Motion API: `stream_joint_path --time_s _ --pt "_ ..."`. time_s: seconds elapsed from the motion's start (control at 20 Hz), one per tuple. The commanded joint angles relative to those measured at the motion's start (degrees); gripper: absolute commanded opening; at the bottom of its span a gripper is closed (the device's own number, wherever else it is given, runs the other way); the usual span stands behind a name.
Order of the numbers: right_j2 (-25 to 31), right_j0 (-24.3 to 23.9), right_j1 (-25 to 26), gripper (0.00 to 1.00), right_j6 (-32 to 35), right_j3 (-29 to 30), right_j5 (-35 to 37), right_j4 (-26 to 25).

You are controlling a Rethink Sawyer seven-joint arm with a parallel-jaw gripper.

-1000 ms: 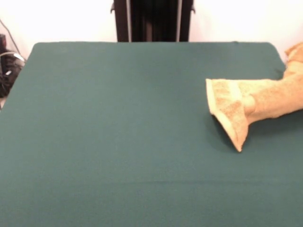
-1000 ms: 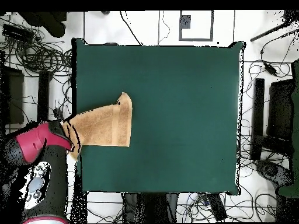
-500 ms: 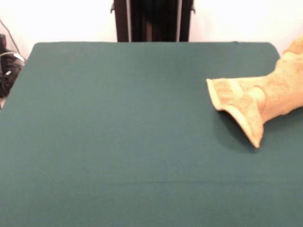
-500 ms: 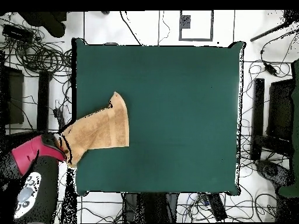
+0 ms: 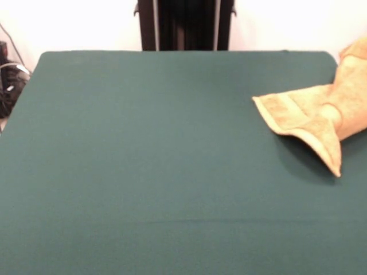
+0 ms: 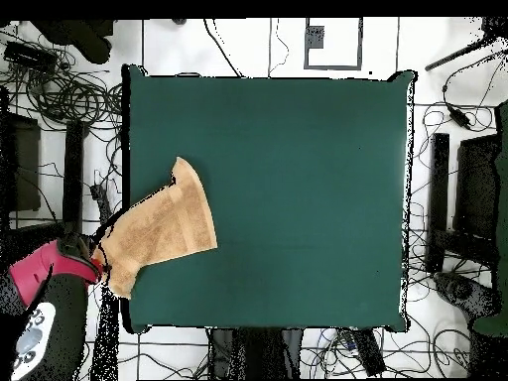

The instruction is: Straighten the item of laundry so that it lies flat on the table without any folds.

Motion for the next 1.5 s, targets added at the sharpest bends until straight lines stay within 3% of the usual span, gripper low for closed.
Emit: stream_joint_path --time_s 0.05,0.3,0.7,0.85,1.05,1.3,1.5 --pt "2.3 1.0 1.3 0.00 5.7 6.1 6.2 -2.0" --pt "2.4 0.2 0.8 0.00 11.1 7.5 0.5 1.9" --pt "4.6 -4.2 -4.3 0.00 6.9 8.3 8.7 4.1" --pt "7.3 -4.6 -3.4 0.00 8.2 12.5 2.8 6.8" --pt "6.4 -1.4 -3.1 0.00 13.1 15.8 -3.8 8.0" --pt "4.8 -0.5 -8.7 0.00 11.7 14.6 5.0 8.5" --pt "5.2 -2.4 -11.2 0.00 9.9 12.0 12.3 9.1"
